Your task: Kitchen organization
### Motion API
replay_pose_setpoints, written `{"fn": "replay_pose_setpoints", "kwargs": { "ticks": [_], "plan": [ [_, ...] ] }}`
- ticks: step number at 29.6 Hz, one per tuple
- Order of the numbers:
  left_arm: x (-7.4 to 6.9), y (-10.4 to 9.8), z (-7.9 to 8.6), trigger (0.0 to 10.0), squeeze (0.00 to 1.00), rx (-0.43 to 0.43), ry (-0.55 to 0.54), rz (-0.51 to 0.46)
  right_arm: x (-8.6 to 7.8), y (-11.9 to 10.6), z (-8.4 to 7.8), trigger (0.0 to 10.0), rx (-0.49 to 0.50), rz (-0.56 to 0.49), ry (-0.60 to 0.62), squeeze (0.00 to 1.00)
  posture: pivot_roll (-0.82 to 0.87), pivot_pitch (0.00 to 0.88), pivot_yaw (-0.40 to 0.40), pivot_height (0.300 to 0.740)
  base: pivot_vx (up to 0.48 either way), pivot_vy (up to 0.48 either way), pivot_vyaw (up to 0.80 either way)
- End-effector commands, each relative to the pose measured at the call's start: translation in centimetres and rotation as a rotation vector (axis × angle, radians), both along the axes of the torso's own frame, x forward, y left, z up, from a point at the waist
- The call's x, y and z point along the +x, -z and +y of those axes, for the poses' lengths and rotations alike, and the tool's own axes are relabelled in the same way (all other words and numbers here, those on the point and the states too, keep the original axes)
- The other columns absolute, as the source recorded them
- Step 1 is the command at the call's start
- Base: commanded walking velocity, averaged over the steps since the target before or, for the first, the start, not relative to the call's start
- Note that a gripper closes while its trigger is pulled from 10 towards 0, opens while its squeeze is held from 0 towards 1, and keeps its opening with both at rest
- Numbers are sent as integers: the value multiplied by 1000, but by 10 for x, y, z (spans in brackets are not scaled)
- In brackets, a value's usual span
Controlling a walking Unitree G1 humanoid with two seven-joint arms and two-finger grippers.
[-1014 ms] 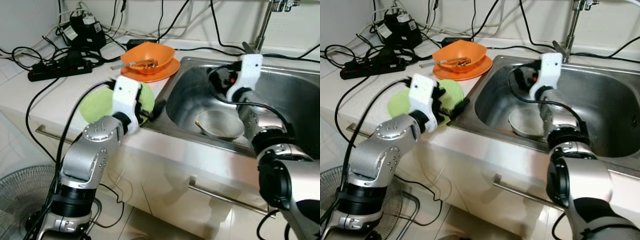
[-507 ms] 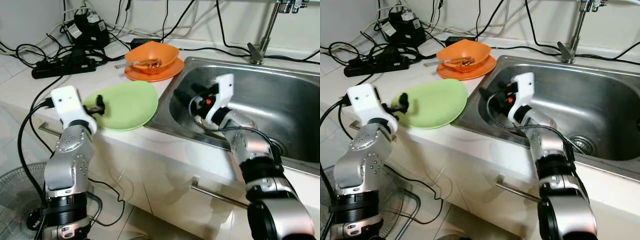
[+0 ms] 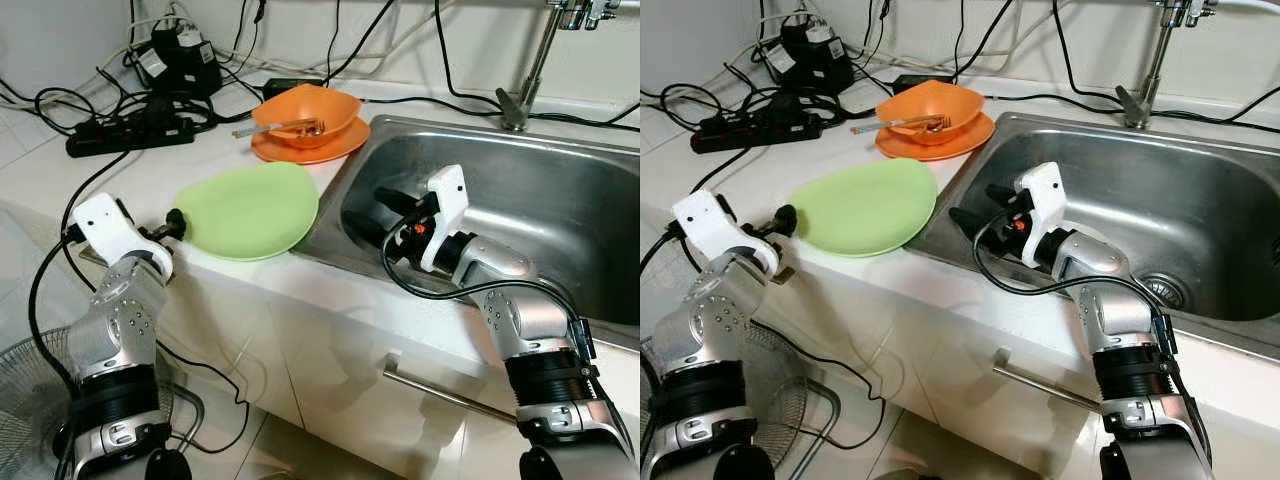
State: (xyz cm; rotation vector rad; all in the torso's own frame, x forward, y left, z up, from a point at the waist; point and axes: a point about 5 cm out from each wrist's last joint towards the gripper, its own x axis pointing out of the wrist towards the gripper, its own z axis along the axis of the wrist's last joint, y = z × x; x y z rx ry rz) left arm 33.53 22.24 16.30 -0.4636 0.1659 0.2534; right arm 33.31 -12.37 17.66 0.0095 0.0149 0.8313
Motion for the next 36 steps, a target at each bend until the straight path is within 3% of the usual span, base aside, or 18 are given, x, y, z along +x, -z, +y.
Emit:
{"fn": "replay_pose_setpoints", "kwargs": {
  "ticks": [1, 11, 22, 27, 35, 36],
  "plan": [
    [5, -14, -7, 10000, 0, -16, 35, -67, -4, -1, 3, 10000, 0, 6, -17, 0, -38, 12, 130, 740, 0, 0, 0],
    [12, -9, -13, 10000, 0, -160, 22, -27, -4, -7, 2, 10000, -2, 4, -4, 0, -42, 10, 133, 740, 0, 0, 0],
    [9, -25, 6, 10000, 0, -87, -105, -142, -4, -5, -1, 10000, 3, 20, 15, 0, -40, 14, 130, 740, 0, 0, 0],
    [11, -3, 0, 10000, 0, -189, -70, -27, -4, -7, 0, 10000, 9, 19, 14, 0, -43, 15, 129, 740, 0, 0, 0],
    [18, 12, -15, 10000, 0, -279, 10, 39, -7, -10, 0, 10000, 14, 24, -10, 0, -51, 17, 131, 740, 0, 0, 0],
    [21, 14, -18, 10000, 0, -316, 33, 51, -11, -12, 0, 10000, 11, 26, -56, 0, -52, 17, 131, 740, 0, 0, 0]
  ]
}}
